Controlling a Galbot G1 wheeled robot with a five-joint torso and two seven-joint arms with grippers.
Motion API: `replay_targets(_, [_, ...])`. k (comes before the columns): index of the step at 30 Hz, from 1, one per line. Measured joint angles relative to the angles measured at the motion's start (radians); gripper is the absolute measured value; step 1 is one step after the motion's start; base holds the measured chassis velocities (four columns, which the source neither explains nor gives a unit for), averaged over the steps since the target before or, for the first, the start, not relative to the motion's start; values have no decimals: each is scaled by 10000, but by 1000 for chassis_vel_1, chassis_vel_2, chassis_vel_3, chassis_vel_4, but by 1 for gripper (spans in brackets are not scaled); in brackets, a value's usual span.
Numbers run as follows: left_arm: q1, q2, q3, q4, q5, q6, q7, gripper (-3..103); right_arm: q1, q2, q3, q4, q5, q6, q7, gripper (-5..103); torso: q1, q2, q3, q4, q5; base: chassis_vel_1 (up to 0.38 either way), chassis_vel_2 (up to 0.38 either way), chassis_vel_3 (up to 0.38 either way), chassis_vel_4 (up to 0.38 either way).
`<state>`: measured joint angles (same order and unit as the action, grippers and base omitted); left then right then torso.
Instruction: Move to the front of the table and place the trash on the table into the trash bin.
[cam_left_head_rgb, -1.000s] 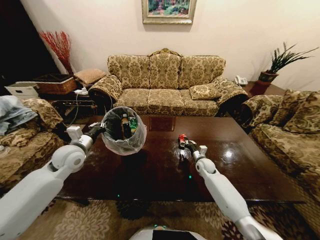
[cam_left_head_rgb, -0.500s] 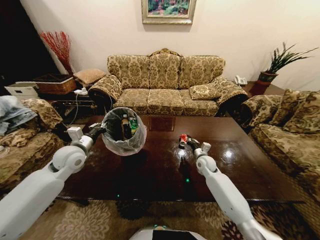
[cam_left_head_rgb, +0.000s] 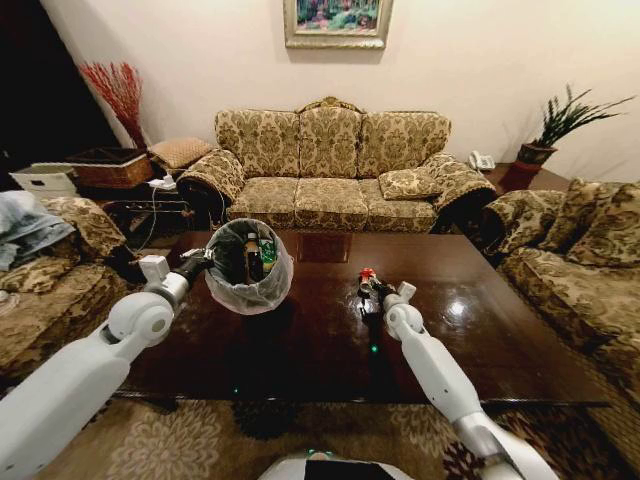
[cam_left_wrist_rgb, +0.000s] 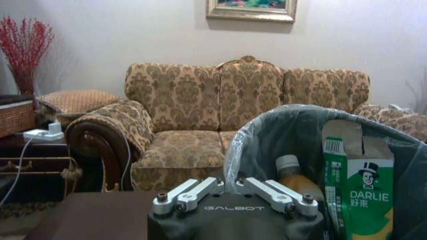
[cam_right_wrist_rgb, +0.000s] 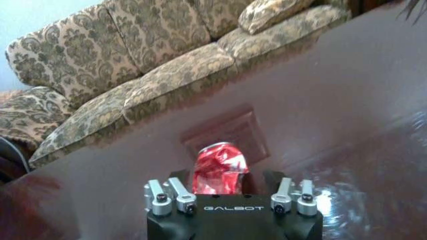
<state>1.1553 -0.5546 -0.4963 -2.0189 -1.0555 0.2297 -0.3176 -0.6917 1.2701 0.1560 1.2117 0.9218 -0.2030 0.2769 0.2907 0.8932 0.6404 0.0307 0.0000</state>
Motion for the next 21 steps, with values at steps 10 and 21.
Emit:
replay_targets(10, [-33,86,40,37,-23,-2,4,3,796,586,-391,-1073,813,-477,80,95,0,0,-1,1,-1,0,0,0,0])
replay_targets(21, [-47,58,45,145,3,-128,69,3,981,735,-466,-1438,833,-533,-84,57,-1,2,-2,1,4,0,0,0,0])
